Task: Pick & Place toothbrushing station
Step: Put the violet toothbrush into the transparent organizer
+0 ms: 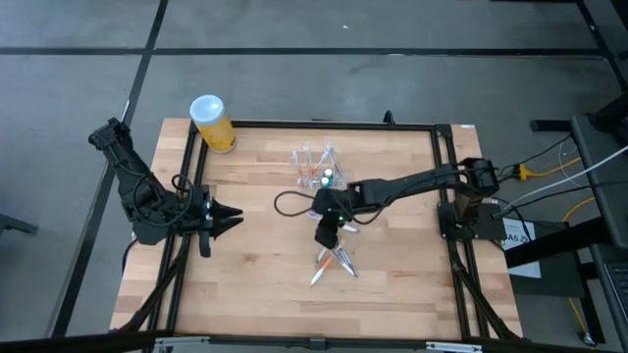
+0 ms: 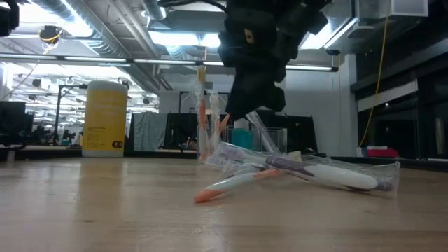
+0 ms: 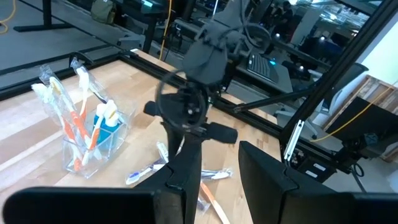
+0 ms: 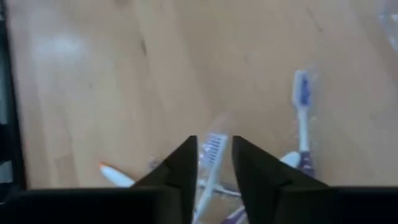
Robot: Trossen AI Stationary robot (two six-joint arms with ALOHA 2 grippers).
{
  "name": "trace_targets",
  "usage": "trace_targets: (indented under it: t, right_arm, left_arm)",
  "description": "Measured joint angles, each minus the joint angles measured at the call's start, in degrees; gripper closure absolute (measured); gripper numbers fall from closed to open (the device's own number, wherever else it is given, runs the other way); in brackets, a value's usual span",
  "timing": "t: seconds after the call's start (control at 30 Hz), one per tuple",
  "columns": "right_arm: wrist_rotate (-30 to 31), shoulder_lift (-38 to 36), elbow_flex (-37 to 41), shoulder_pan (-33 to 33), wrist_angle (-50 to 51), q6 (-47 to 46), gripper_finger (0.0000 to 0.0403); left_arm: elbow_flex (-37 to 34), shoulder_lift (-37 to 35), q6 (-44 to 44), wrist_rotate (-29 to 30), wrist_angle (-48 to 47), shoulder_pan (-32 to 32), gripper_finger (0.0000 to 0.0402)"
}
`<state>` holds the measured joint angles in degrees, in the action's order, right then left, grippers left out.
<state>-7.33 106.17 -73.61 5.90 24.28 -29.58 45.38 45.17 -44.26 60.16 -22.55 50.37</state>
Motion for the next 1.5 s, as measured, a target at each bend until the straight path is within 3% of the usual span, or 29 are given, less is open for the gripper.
trace_targets:
  t: [0.13,0.23,0.47,0.73,0.9,1.23,1.5]
  right_arm:
    - [-2.9,0.0,-0.1,-1.6,0.1,0.2,0.0256]
    - [-4.0,0.0,-0.1,-2.7,0.0,0.4,0.0239]
    - [-7.1,0.5,0.0,-4.2,0.0,0.3,0.0235]
    - [-5.2,0.5,0.0,-1.9,-0.8,0.2,0.0245]
    - [-0.2,0.5,-1.6,2.4,-2.4,1.6,0.0245]
    - [21.6,1.1,-2.5,4.6,-3.5,4.9,0.0243]
    - [17.5,3.7,-2.5,6.8,-4.3,0.4,0.0243]
  left_arm:
    - [0.0,0.0,0.0,-0.2,0.0,0.0,0.03]
    - [0.0,0.0,0.0,-0.3,0.0,0.0,0.03]
    - [0.0,0.0,0.0,-0.3,-0.5,0.0,0.03]
    - [0.0,0.0,0.0,-0.3,-0.5,0.0,0.03]
    - [0.0,0.0,0.0,-0.3,-0.5,0.0,0.03]
    - [0.0,0.0,0.0,-0.2,-0.9,0.0,0.03]
    - [0.0,0.0,-0.5,-0.3,-0.6,0.3,0.03]
